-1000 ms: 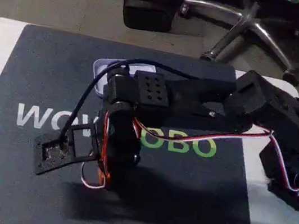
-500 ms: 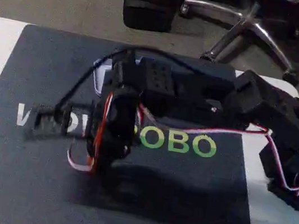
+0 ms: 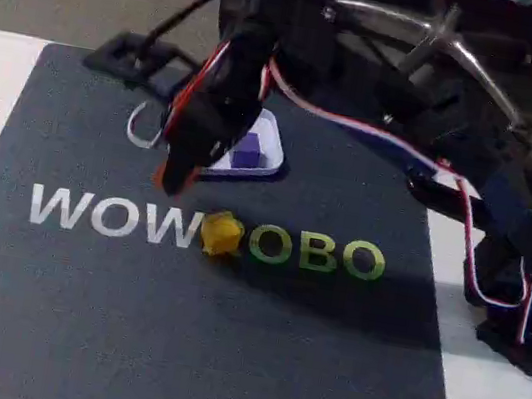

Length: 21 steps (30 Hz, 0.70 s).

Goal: Move blocks one by one until all three blocks are in the tray.

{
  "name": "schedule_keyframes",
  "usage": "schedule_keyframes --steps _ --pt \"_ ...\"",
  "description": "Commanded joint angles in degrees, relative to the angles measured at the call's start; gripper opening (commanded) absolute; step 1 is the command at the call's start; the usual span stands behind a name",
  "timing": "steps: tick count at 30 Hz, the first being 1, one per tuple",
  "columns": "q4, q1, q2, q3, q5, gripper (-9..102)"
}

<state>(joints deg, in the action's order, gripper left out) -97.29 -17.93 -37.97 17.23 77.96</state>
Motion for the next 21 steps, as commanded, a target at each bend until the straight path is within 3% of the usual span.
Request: schedule_keyframes --steps 1,9,21 --pt "-0.44 -3.52 -7.38 -1.67 -0.53 -8" --pt "-0.44 -11.43 -9.05 -0.62 -0.70 -8" --pt "-0.26 -14.94 -6.50 -1.23 1.32 -6"
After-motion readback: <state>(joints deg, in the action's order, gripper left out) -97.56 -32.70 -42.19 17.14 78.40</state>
